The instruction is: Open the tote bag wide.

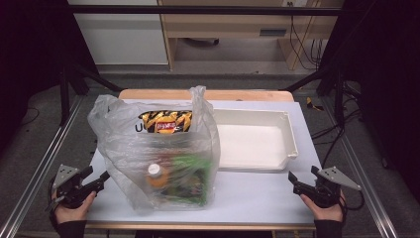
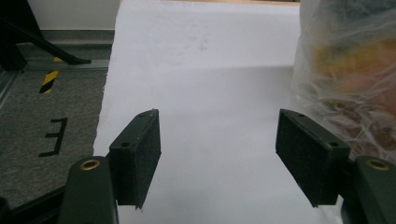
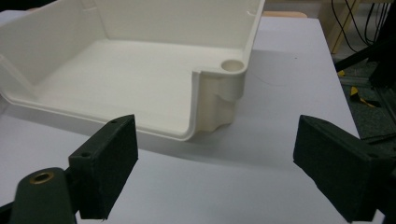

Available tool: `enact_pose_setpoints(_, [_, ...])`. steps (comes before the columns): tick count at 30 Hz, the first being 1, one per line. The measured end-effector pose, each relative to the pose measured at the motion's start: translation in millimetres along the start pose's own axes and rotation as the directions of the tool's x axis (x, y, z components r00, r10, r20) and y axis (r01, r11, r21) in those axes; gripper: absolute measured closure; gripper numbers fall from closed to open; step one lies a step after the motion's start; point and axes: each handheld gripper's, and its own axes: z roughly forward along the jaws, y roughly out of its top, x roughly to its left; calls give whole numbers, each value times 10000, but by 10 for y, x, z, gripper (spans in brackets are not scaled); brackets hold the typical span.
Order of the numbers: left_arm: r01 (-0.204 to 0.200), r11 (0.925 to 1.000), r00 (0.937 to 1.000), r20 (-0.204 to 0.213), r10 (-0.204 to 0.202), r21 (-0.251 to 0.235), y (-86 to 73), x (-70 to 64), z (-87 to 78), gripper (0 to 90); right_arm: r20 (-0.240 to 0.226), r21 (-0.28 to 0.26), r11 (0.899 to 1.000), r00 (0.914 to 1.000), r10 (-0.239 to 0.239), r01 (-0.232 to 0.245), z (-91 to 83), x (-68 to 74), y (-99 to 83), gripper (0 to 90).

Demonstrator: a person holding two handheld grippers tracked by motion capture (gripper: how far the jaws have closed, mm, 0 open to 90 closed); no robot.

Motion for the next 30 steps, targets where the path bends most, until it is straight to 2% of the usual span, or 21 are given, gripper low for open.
enact_pose_setpoints(3, [17, 10000, 10000, -7, -17, -43, 13, -1, -18, 305, -104, -97, 9999, 9999, -58, 57, -15, 28, 26, 159])
enact_pose_setpoints(8, [108, 9997, 9997, 229, -103, -213, 66, -5, -57, 305, -321, -305, 9995, 9994, -121, 112, -52, 125, 108, 187])
enact_pose_setpoints(13, [97, 9983, 9991, 416, -73, -580, 173, -35, -149, 305, -848, -481, 9987, 9962, -197, 156, -68, 261, 216, 220])
enact_pose_setpoints(14, [84, 9975, 9990, 454, -52, -707, 204, -52, -184, 305, -1073, -531, 9985, 9940, -218, 162, -65, 331, 260, 236])
enact_pose_setpoints(15, [84, 9975, 9990, 454, -52, -707, 204, -52, -184, 305, -1073, -531, 9985, 9940, -218, 162, -65, 331, 260, 236])
enact_pose_setpoints(16, [109, 9964, 9984, 559, -63, -835, 238, -71, -217, 305, -1352, -554, 9982, 9904, -301, 228, -49, 404, 302, 250])
enact_pose_setpoints(17, [109, 9964, 9984, 559, -63, -835, 238, -71, -217, 306, -1352, -554, 9982, 9904, -301, 228, -49, 404, 302, 250])
enact_pose_setpoints(18, [81, 9958, 9979, 654, -21, -916, 270, -83, -248, 307, -1695, -556, 9982, 9850, -311, 220, -27, 484, 348, 266])
enact_pose_setpoints(20, [110, 9951, 9973, 740, -37, -986, 292, -89, -274, 309, -1788, -586, 9980, 9833, -347, 246, -16, 514, 366, 272])
enact_pose_setpoints(22, [96, 9943, 9968, 794, -12, -1060, 309, -95, -298, 321, -2184, -663, 9971, 9746, -498, 361, 29, 649, 445, 296])
enact_pose_setpoints(23, [95, 9942, 9965, 840, -4, -1075, 320, -95, -316, 321, -2184, -663, 9971, 9746, -498, 361, 29, 649, 445, 296])
enact_pose_setpoints(24, [140, 9928, 9958, 920, -31, -1186, 340, -101, -348, 329, -2466, -670, 9968, 9674, -584, 431, 47, 734, 482, 308])
enact_pose_setpoints(25, [140, 9928, 9958, 920, -31, -1186, 340, -101, -348, 334, -2466, -670, 9968, 9674, -584, 431, 47, 734, 482, 308])
enact_pose_setpoints(26, [147, 9921, 9957, 927, -31, -1247, 356, -102, -372, 338, -2696, -687, 9964, 9607, -656, 487, 63, 816, 510, 322])
enact_pose_setpoints(27, [158, 9912, 9956, 936, -35, -1312, 370, -108, -389, 338, -2696, -687, 9964, 9607, -656, 487, 63, 816, 510, 322])
enact_pose_setpoints(28, [139, 9897, 9952, 982, 2, -1428, 396, -123, -420, 347, -2868, -703, 9956, 9547, -797, 620, 76, 885, 537, 334])
enact_pose_setpoints(30, [134, 9885, 9946, 1036, 24, -1508, 415, -141, -439, 353, -2905, -718, 9953, 9533, -827, 645, 82, 913, 549, 339])
